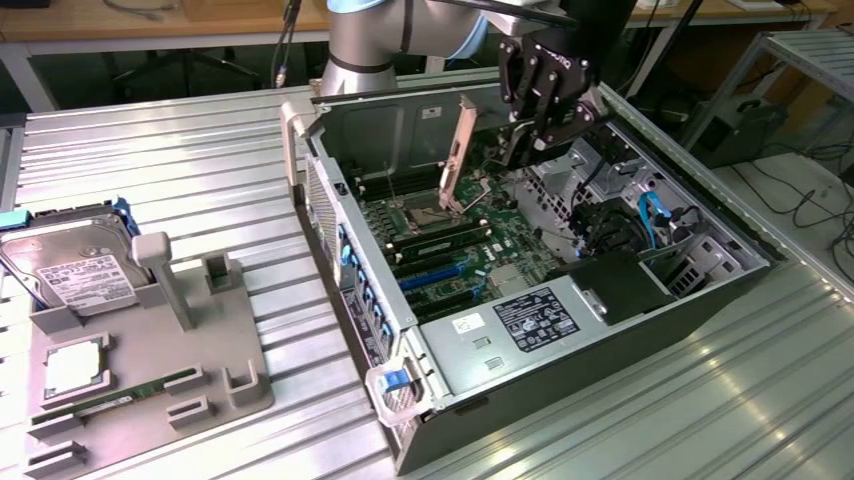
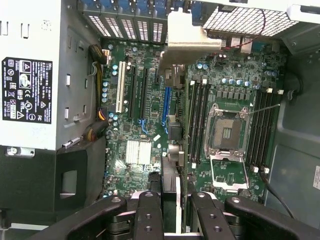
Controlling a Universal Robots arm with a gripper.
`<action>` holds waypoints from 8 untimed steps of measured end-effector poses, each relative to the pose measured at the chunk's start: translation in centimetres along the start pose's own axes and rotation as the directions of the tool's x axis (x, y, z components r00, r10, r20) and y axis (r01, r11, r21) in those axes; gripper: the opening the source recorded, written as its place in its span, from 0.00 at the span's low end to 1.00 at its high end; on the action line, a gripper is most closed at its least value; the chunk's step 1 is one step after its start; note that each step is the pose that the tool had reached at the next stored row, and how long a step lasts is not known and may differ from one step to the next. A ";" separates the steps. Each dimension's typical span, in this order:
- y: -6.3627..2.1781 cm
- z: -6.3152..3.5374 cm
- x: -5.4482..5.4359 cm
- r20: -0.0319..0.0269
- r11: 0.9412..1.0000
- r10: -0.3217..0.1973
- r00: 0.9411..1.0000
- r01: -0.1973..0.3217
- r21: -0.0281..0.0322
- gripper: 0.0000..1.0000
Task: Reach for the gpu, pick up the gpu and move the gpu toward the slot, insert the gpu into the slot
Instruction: 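Insert the gpu into the slot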
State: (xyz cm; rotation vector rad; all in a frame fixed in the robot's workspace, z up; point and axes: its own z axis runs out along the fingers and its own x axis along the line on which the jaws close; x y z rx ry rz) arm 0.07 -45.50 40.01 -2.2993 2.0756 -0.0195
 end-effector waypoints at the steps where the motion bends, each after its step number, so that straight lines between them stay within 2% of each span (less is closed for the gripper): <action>1: 0.00 0.06 0.0 0.000 1.000 0.000 1.000 0.000 0.000 0.27; 8: 0.02 0.50 0.0 0.000 1.000 0.000 1.000 0.000 0.000 0.27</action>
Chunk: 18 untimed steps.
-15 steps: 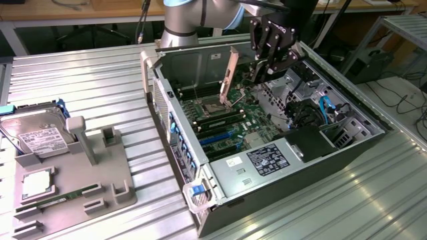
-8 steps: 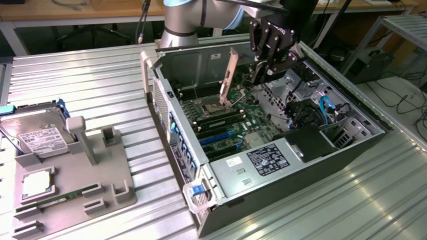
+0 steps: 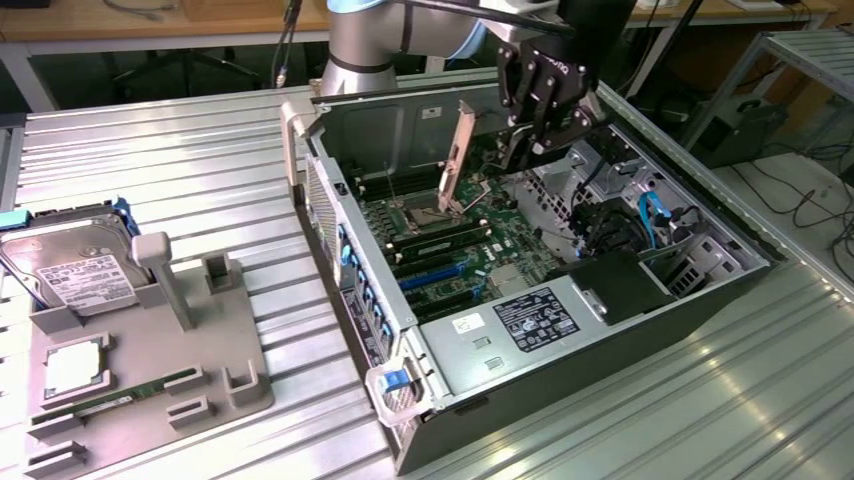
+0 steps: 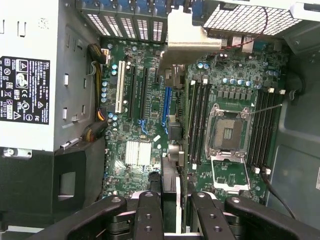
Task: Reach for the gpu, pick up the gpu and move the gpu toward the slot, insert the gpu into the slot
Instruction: 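Insert the gpu into the slot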
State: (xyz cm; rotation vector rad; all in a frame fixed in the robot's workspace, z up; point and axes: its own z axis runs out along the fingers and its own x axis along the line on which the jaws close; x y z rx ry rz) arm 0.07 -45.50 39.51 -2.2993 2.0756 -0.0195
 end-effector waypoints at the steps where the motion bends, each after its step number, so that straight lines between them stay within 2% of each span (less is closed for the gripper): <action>1: 0.00 0.04 0.0 0.000 1.000 0.000 1.000 0.000 0.000 0.27; 18: 0.04 0.80 0.0 0.000 1.000 0.000 1.000 0.000 0.000 0.27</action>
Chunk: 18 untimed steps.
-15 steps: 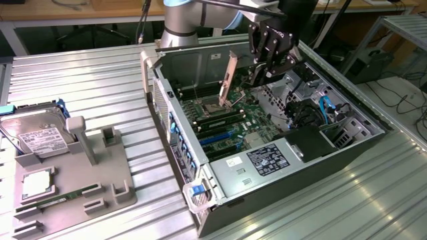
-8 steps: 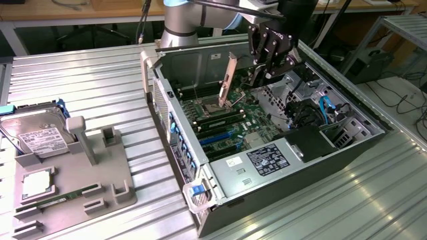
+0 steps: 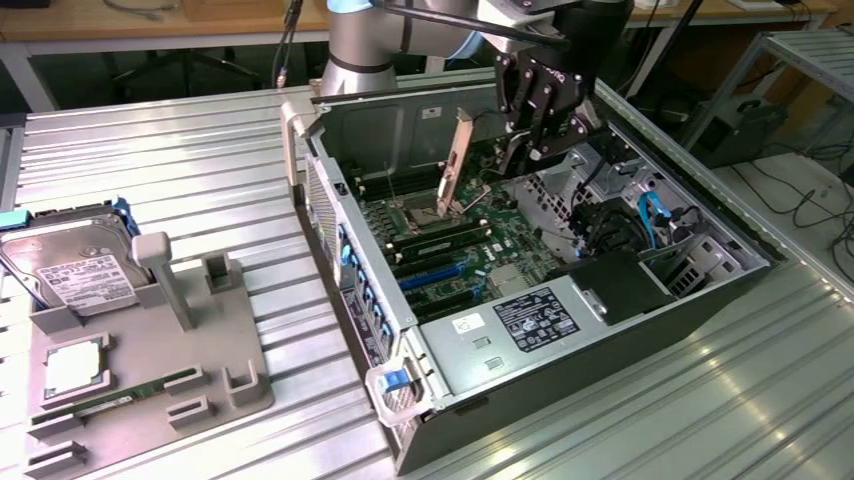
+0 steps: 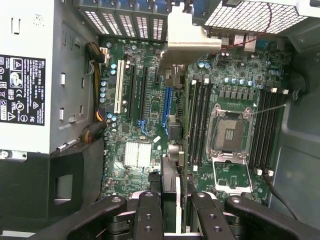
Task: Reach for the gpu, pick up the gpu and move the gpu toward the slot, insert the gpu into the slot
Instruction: 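Insert the gpu into the slot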
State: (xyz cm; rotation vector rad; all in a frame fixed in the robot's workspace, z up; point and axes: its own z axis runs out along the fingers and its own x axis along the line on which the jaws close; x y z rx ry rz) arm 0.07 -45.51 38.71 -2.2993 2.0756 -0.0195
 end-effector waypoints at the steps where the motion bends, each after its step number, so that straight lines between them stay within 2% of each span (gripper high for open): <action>1: 0.00 0.06 0.0 0.000 1.000 0.000 1.000 0.000 0.000 0.27; 18: 0.11 0.98 0.0 0.000 1.000 0.001 1.000 -0.001 0.000 0.27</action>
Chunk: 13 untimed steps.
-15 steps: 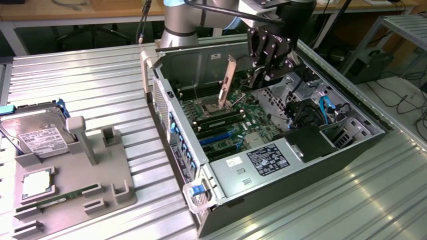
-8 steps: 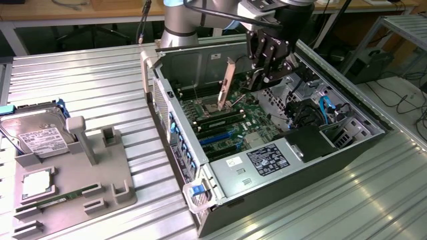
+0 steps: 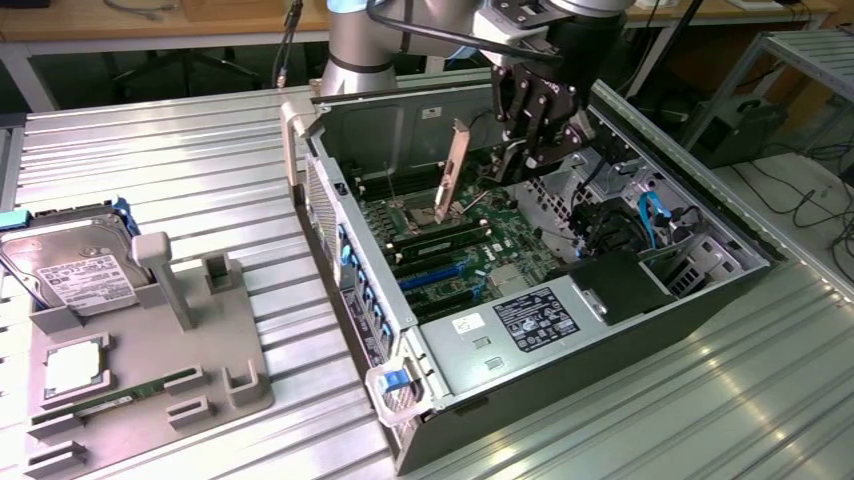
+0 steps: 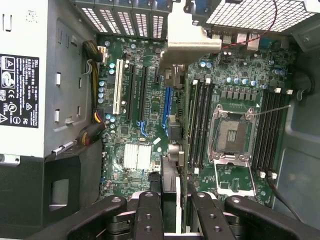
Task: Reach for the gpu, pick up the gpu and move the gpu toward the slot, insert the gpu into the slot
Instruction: 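Insert the gpu into the slot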
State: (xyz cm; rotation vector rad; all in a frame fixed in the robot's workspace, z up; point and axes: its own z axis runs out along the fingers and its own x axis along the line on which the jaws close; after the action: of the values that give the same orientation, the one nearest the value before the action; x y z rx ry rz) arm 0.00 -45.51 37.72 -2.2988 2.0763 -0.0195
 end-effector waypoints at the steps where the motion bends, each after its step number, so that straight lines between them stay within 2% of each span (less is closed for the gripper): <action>1: 0.00 0.03 0.0 0.000 1.000 0.000 1.000 0.000 0.000 0.27; 13: 0.24 0.72 0.0 0.000 1.000 0.000 1.000 0.000 0.000 0.27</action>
State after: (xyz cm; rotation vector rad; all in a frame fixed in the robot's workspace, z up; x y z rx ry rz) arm -0.20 -45.51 36.99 -2.2981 2.0766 -0.0194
